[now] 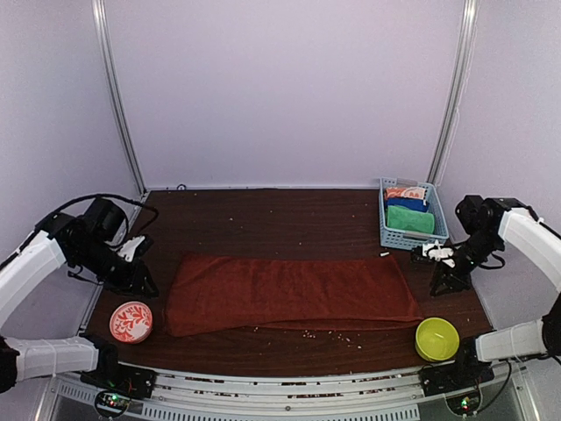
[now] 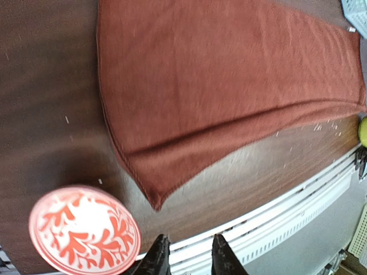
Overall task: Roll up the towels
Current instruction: Flatten out the towel at the center of the board.
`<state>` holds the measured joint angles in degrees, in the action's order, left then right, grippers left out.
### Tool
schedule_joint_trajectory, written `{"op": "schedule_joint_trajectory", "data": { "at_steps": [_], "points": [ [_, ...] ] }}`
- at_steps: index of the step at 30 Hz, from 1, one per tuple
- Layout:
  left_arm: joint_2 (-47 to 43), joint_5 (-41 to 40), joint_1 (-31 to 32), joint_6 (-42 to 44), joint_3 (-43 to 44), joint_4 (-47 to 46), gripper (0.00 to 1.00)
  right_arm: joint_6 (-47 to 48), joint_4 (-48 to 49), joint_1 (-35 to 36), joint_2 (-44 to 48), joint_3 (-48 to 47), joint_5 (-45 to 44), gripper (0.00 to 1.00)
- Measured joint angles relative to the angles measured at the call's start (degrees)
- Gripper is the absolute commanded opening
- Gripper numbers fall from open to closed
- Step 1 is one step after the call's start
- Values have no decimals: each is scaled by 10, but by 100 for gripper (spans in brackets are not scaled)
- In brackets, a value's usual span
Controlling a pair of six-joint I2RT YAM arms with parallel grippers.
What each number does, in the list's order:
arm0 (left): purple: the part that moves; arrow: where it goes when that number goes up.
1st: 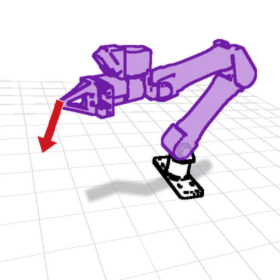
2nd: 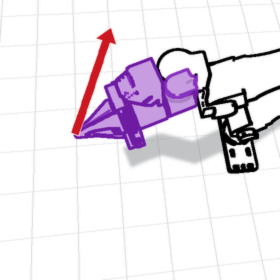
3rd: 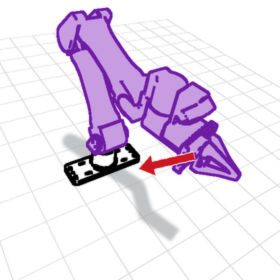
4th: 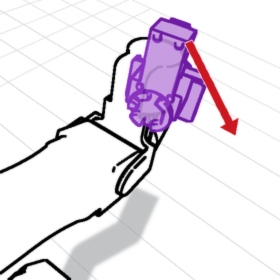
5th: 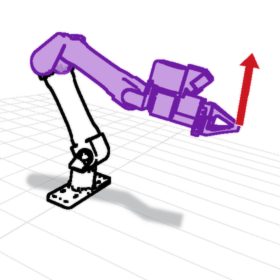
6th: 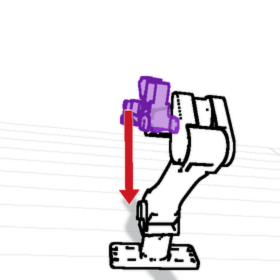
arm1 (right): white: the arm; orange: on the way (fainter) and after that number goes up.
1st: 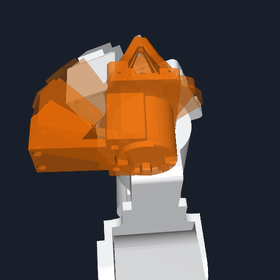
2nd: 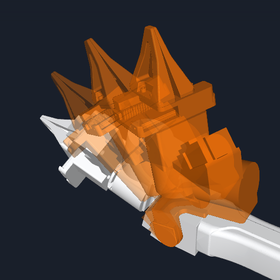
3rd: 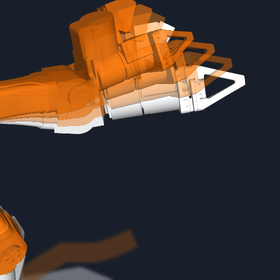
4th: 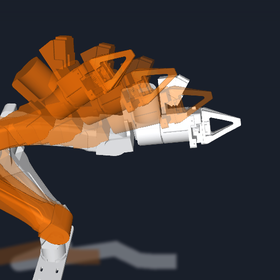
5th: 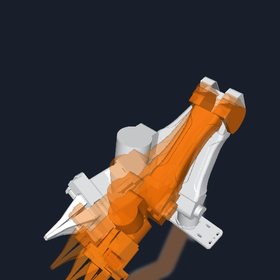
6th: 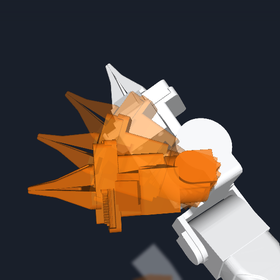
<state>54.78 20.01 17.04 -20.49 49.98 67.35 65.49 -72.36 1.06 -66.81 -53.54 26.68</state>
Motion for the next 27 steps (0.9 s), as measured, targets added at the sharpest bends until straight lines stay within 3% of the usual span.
{"op": "schedule_joint_trajectory", "data": {
  "at_steps": [7,17,27],
  "points": [
    [131,-17,0,14,93,-54,18,-63,78,16,-116,-59,30,25],
    [333,-2,11,24,85,-203,17,-147,194,63,-255,-44,-4,25],
    [417,-2,21,26,42,-264,21,-206,281,76,-305,-25,-73,26]
  ]
}}
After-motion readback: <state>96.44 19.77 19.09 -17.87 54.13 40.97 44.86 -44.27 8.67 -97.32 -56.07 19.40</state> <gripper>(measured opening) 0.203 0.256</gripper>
